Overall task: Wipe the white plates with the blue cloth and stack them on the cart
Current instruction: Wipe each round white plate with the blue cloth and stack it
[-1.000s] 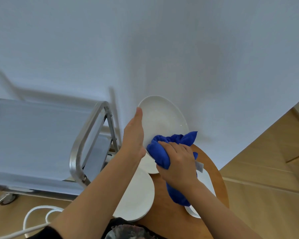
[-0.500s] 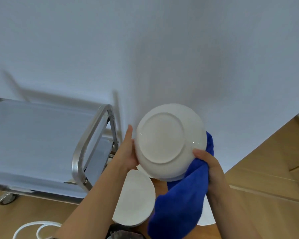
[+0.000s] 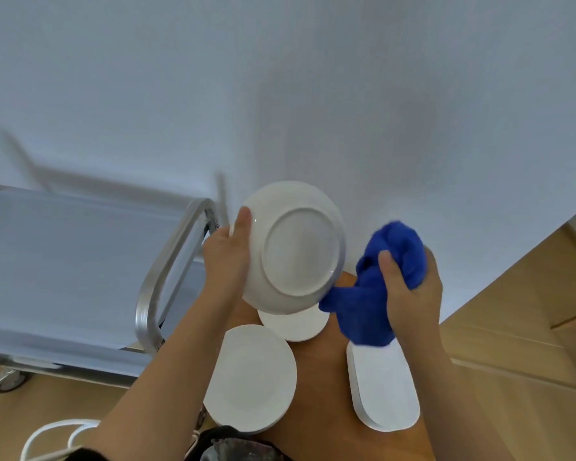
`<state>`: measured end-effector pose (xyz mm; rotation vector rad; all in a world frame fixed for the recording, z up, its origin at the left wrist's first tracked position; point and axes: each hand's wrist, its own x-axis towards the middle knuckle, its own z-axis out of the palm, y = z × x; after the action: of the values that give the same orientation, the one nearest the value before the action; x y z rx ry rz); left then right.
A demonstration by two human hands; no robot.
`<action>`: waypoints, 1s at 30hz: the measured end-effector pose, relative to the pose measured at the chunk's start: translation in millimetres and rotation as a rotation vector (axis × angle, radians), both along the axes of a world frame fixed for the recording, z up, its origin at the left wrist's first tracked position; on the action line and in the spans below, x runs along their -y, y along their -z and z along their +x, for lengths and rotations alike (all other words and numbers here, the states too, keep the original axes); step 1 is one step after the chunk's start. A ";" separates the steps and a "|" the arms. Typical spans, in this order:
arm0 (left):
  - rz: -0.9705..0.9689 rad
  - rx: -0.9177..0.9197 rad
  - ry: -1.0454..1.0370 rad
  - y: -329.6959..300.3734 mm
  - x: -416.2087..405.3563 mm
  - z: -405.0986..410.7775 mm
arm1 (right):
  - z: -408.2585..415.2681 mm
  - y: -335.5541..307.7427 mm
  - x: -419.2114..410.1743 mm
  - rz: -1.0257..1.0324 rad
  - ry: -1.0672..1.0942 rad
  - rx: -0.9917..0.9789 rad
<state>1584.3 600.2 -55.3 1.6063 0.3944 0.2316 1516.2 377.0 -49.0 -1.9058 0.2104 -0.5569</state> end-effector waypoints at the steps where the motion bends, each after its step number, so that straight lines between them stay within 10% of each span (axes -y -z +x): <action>1: 0.084 0.044 0.019 -3.7 2.6 -1.3 | 4.5 -10.4 -9.7 -0.039 -0.087 0.065; 7: 0.425 0.213 0.091 -17.1 22.5 -14.3 | 17.7 -34.0 -54.7 -0.728 -0.427 -0.074; 15: 0.419 0.153 0.244 -13.0 14.3 -22.7 | 15.1 -35.3 -57.4 -0.738 -0.445 0.209; 22: 0.490 0.276 0.252 -33.9 11.0 -33.3 | 23.6 -43.5 -16.1 -0.113 -0.497 0.065; 30: 0.021 0.258 0.152 -46.1 6.2 -29.4 | 24.4 -16.0 15.6 0.428 -0.418 -0.052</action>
<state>1554.9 594.0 -9.2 1.5943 0.0706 0.3228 1540.7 361.4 -33.0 -1.4881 -0.0384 -0.1609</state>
